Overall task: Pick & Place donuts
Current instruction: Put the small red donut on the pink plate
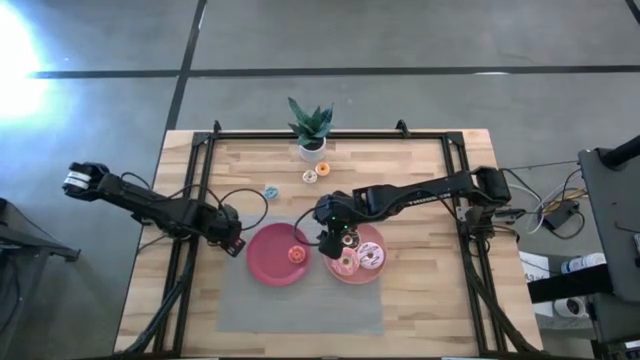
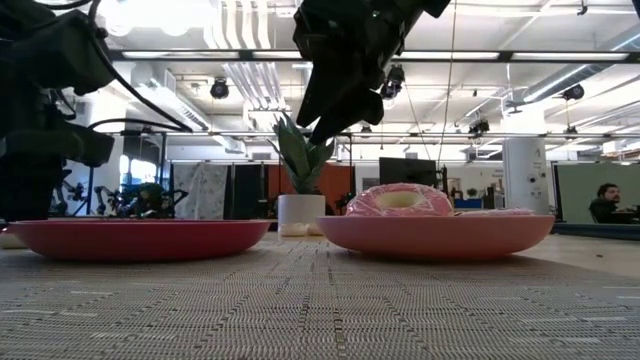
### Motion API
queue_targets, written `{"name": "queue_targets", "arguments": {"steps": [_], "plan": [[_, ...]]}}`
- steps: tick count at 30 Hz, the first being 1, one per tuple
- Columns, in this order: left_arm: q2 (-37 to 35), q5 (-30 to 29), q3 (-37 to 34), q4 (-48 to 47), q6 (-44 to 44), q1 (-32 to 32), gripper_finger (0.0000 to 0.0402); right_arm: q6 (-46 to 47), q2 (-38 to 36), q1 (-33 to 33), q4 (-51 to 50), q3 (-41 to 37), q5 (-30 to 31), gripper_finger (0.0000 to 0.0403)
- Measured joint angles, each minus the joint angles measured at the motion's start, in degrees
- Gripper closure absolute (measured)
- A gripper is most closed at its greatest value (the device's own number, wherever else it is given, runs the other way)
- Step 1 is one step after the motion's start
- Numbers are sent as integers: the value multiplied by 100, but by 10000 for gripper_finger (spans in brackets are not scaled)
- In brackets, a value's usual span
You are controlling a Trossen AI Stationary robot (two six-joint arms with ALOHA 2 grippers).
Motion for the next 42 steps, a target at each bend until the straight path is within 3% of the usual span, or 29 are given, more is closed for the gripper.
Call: {"name": "queue_targets", "arguments": {"steps": [6,11,15,18,20,24,31,35,42], "plan": [[0,37,262,-62,218,2,389,-16,2,-34,-9,0,-2,193],[-7,-393,1028,-573,400,2,399,-131,2,-39,-17,0,-2,193],[148,-813,1413,680,976,38,400,-238,2,-42,-17,0,-7,193],[681,-824,1424,1968,1458,147,400,-268,0,-62,-17,0,-7,194],[1115,-896,1438,2314,1573,214,401,-271,-9,-66,-24,0,-2,194],[1974,-1066,1702,2359,1891,260,401,-230,-100,-66,-87,-2,-1,194],[3026,-720,2465,2266,2566,258,401,-132,-235,-72,-400,-2,143,193],[3421,-680,2715,1976,2640,275,383,-169,-247,-76,-518,-4,151,193],[3329,-625,2768,1667,2450,271,295,-56,-247,-364,-529,-13,284,193]]}}
